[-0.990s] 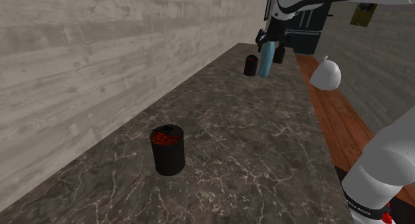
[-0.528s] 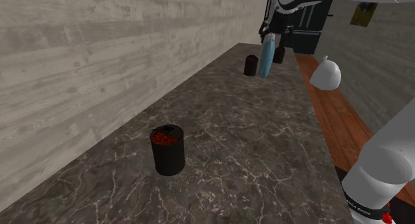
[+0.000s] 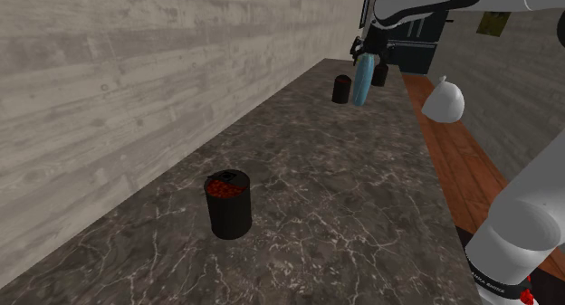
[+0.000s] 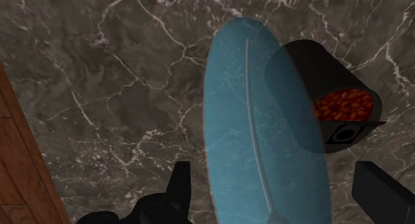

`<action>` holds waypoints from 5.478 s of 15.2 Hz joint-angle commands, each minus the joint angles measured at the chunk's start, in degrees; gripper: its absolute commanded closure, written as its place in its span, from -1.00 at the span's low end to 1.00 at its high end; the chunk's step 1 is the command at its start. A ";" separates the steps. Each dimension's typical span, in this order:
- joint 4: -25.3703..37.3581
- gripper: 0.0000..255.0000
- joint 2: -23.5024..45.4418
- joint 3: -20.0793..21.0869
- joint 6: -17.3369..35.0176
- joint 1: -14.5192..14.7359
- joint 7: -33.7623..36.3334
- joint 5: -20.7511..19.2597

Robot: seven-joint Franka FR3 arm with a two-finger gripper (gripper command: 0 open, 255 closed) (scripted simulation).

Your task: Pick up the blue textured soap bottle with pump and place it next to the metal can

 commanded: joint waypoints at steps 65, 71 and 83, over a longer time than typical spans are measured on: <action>22.80 1.00 -6.72 8.69 -32.18 8.16 10.72 -3.82; 17.94 1.00 -12.30 14.30 -34.83 10.66 18.22 -4.56; 17.19 1.00 -16.39 27.26 -42.40 14.82 33.86 -3.71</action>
